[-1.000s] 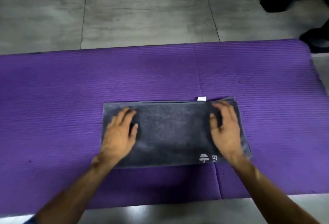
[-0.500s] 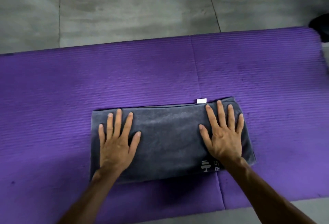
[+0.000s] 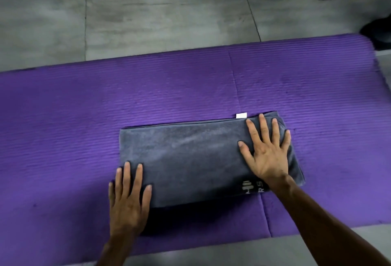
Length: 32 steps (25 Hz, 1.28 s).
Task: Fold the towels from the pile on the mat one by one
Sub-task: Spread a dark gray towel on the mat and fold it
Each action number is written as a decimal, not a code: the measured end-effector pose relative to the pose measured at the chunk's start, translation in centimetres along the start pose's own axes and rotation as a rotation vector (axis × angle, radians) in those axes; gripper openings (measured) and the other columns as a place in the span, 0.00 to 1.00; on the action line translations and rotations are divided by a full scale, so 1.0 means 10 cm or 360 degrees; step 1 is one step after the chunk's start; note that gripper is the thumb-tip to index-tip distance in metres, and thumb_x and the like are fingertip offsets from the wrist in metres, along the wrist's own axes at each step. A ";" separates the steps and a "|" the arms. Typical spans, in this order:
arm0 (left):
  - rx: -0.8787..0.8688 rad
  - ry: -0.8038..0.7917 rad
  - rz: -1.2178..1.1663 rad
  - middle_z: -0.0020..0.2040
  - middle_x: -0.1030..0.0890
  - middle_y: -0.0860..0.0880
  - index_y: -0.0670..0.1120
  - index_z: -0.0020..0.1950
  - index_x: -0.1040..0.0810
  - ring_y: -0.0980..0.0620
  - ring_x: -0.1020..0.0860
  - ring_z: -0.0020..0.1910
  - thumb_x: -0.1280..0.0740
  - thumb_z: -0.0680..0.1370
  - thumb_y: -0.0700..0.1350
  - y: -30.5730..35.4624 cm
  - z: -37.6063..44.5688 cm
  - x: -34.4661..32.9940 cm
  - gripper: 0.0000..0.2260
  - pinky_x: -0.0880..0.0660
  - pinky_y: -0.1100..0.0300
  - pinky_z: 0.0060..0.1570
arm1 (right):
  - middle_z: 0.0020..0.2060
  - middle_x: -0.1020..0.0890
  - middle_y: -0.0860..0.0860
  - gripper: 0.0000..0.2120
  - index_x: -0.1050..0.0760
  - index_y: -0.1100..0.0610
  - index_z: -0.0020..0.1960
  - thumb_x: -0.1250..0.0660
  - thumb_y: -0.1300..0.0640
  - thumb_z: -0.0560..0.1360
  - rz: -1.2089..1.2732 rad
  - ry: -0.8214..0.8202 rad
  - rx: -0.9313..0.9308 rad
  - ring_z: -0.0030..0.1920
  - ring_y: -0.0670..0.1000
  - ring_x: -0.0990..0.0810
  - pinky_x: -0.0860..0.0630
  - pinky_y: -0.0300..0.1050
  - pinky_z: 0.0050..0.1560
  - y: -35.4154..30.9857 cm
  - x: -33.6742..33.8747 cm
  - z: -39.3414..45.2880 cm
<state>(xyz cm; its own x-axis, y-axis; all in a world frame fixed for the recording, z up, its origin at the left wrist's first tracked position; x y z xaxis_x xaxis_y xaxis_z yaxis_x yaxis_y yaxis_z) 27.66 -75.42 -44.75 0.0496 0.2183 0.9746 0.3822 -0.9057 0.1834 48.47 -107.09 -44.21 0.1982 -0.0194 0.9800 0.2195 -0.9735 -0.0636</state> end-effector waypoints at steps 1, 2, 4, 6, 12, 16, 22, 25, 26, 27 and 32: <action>0.0055 -0.0021 -0.0032 0.78 0.41 0.43 0.48 0.77 0.38 0.41 0.41 0.76 0.57 0.82 0.61 -0.04 -0.10 -0.01 0.29 0.43 0.40 0.70 | 0.80 0.52 0.50 0.34 0.55 0.42 0.79 0.57 0.31 0.76 0.0003 -0.0039 0.0001 0.79 0.61 0.56 0.58 0.71 0.73 0.01 0.00 0.01; 0.0103 -0.0027 -0.0066 0.78 0.41 0.43 0.48 0.77 0.39 0.41 0.41 0.76 0.57 0.82 0.61 -0.06 -0.15 0.01 0.28 0.42 0.40 0.70 | 0.80 0.54 0.49 0.35 0.58 0.41 0.79 0.59 0.30 0.75 0.0016 -0.0082 0.0004 0.79 0.60 0.58 0.60 0.71 0.73 0.02 0.01 0.01; 0.0194 0.0003 -0.0217 0.77 0.39 0.41 0.46 0.77 0.38 0.40 0.39 0.75 0.51 0.81 0.61 0.00 -0.14 0.10 0.29 0.40 0.40 0.69 | 0.80 0.56 0.49 0.36 0.58 0.41 0.79 0.61 0.30 0.74 0.0070 -0.0155 -0.0003 0.78 0.59 0.60 0.63 0.69 0.73 0.02 0.04 0.02; 0.0381 0.0091 -0.0443 0.72 0.32 0.36 0.42 0.75 0.35 0.37 0.32 0.69 0.42 0.76 0.59 0.06 -0.09 0.17 0.32 0.34 0.42 0.66 | 0.80 0.51 0.52 0.35 0.52 0.45 0.80 0.58 0.33 0.75 0.0073 -0.0079 -0.0018 0.78 0.61 0.55 0.61 0.69 0.73 -0.05 0.09 -0.04; 0.1319 0.0161 -0.1663 0.33 0.18 0.54 0.42 0.44 0.22 0.53 0.23 0.36 0.30 0.71 0.29 0.19 0.15 0.46 0.09 0.26 0.64 0.36 | 0.70 0.28 0.55 0.23 0.25 0.54 0.66 0.41 0.52 0.74 0.0513 0.0273 0.0728 0.70 0.59 0.30 0.36 0.58 0.70 -0.78 0.06 -0.78; 0.1372 0.0247 -0.1869 0.36 0.25 0.50 0.47 0.45 0.28 0.49 0.27 0.38 0.32 0.71 0.27 0.52 0.22 0.83 0.15 0.29 0.68 0.30 | 0.59 0.20 0.47 0.15 0.23 0.45 0.60 0.34 0.59 0.76 0.1859 -0.0402 0.0172 0.51 0.41 0.20 0.22 0.48 0.56 -1.33 0.45 -0.88; 0.0061 -0.0225 -0.1700 0.62 0.24 0.53 0.49 0.70 0.32 0.59 0.24 0.61 0.34 0.73 0.29 1.81 0.00 1.07 0.29 0.26 0.62 0.61 | 0.60 0.21 0.44 0.31 0.32 0.45 0.70 0.24 0.49 0.70 0.2387 -0.0660 -0.0163 0.59 0.40 0.23 0.27 0.36 0.61 -1.31 1.08 -0.62; -0.0404 -0.0233 -0.1428 0.65 0.28 0.55 0.51 0.70 0.31 0.59 0.28 0.64 0.27 0.71 0.39 1.98 -0.10 0.88 0.29 0.28 0.63 0.63 | 0.53 0.17 0.51 0.17 0.24 0.54 0.59 0.30 0.66 0.73 0.2301 -0.0270 -0.0511 0.55 0.50 0.19 0.24 0.49 0.63 -0.79 0.98 -0.33; -0.0512 -0.0141 -0.1186 0.66 0.29 0.56 0.52 0.70 0.31 0.58 0.29 0.64 0.26 0.70 0.43 1.92 -0.14 0.78 0.29 0.29 0.62 0.62 | 0.52 0.17 0.54 0.16 0.22 0.58 0.59 0.32 0.70 0.73 0.2325 -0.0222 -0.0624 0.53 0.52 0.18 0.23 0.49 0.61 -0.56 0.91 -0.27; -0.0576 -0.0071 -0.0888 0.67 0.30 0.55 0.53 0.69 0.32 0.55 0.29 0.64 0.25 0.69 0.45 1.82 -0.18 0.65 0.31 0.28 0.59 0.61 | 0.50 0.17 0.54 0.17 0.22 0.60 0.59 0.33 0.72 0.73 0.2343 -0.0179 -0.0703 0.50 0.51 0.19 0.23 0.46 0.57 -0.33 0.82 -0.24; -0.0241 -0.0206 -0.0178 0.63 0.27 0.49 0.54 0.70 0.35 0.45 0.25 0.58 0.28 0.68 0.56 1.54 -0.33 0.24 0.33 0.21 0.49 0.47 | 0.44 0.19 0.50 0.23 0.23 0.57 0.59 0.41 0.78 0.73 0.2267 0.0118 -0.0815 0.44 0.44 0.21 0.24 0.34 0.47 0.41 0.61 -0.34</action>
<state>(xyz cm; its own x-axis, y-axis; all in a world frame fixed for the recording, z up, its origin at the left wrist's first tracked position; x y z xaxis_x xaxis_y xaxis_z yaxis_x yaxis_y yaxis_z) 30.65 -90.00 -39.17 0.1363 0.3562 0.9244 0.2492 -0.9155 0.3159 47.34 -111.98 -37.85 -0.0983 -0.9810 0.1670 -0.4573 -0.1045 -0.8831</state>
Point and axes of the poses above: each hand's wrist, its own z-axis towards the middle knuckle, its own x-axis out of the back of the hand, y = z × x, the point moved 1 cm from there along z, towards the middle knuckle
